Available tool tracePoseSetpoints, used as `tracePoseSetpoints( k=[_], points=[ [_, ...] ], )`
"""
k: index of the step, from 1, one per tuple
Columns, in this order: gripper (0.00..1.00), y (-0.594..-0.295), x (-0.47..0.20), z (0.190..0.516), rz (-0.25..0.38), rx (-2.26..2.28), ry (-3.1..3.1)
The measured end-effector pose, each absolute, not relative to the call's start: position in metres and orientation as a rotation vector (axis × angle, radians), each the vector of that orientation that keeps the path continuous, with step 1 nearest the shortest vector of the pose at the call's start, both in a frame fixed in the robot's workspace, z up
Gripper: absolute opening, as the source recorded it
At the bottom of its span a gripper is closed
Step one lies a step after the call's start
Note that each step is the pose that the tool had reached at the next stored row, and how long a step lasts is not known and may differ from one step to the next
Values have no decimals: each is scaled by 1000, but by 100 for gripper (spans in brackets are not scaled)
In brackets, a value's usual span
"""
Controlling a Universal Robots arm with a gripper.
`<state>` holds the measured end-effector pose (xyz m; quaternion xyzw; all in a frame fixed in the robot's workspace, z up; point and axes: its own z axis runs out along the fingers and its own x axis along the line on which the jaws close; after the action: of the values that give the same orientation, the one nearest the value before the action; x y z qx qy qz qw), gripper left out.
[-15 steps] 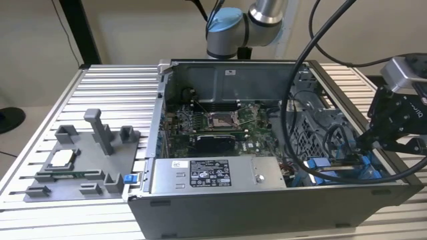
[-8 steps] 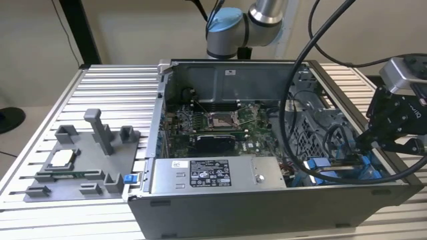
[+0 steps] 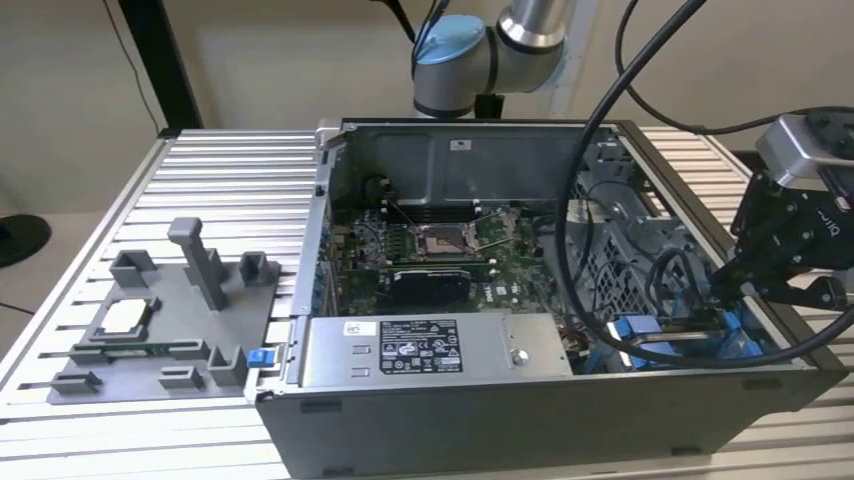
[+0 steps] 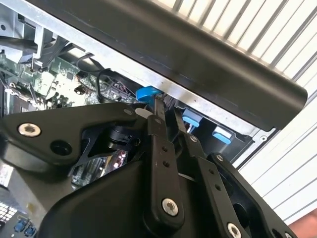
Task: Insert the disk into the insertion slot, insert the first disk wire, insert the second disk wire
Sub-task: 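Insert the second disk wire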
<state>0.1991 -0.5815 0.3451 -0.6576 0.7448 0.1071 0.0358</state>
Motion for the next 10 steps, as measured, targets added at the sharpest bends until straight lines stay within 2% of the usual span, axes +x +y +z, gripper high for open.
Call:
tracePoseSetpoints(
  k=[7,8,10],
  points=[
    [100,-582,199,345,330,-2020,2288],
    [0,-582,199,345,330,-2020,2288],
    [0,-582,199,345,330,-2020,2288]
  ],
)
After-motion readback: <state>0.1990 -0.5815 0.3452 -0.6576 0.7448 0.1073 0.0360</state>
